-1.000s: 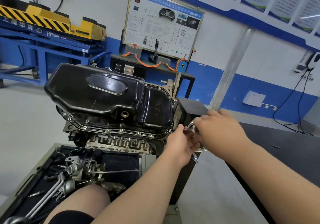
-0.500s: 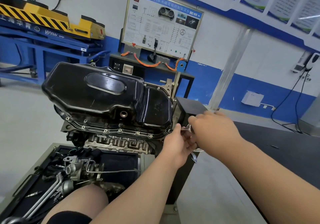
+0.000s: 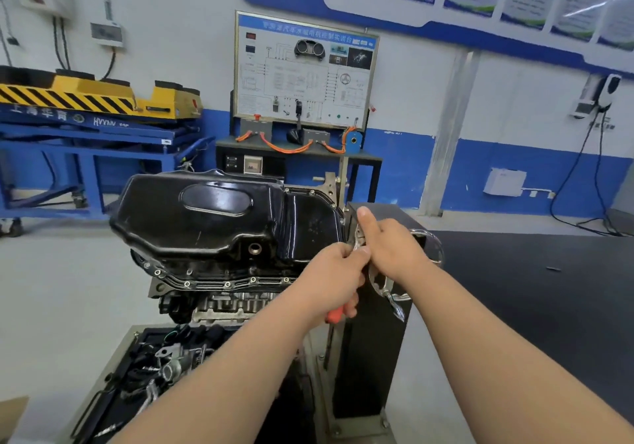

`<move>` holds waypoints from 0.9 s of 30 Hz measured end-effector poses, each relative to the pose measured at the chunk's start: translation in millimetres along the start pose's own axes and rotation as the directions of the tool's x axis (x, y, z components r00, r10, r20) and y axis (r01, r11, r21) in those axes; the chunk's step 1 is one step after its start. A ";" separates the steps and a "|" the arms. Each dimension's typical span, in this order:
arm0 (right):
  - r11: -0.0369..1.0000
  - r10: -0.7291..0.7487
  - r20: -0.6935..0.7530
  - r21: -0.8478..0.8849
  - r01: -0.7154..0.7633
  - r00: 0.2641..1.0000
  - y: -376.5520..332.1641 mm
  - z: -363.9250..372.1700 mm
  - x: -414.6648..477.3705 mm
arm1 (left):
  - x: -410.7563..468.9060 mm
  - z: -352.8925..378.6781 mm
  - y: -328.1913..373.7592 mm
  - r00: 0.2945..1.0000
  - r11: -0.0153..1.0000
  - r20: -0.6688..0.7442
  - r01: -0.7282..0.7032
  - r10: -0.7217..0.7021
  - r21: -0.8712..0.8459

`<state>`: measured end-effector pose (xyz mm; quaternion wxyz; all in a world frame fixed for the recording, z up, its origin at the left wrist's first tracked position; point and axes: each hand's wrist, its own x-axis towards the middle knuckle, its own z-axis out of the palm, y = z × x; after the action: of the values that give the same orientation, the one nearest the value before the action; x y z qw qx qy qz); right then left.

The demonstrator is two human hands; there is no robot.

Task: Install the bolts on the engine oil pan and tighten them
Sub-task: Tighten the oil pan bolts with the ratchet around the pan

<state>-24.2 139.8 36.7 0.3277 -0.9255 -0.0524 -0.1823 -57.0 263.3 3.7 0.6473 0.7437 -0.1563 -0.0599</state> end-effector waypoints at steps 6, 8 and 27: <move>0.985 -0.017 0.000 0.171 0.017 1.000 23.3 21.4 -14.6 | 12.4 -36.6 26.6 0.961 0.516 0.061 -0.198 0.270 0.834; 0.989 -0.067 -0.009 0.135 0.067 0.998 22.6 28.9 -12.7 | 17.1 -35.2 34.9 0.934 0.262 0.175 -0.261 0.311 0.929; 0.993 -0.118 0.074 0.001 0.118 0.990 61.4 78.1 38.0 | 59.1 -45.3 80.5 0.721 -0.510 0.663 -0.500 0.203 0.700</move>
<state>48.0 139.9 -41.4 0.3125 -0.9275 -0.1189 -0.1670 -0.5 278.6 96.4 -0.2661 0.8106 -0.4530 0.2586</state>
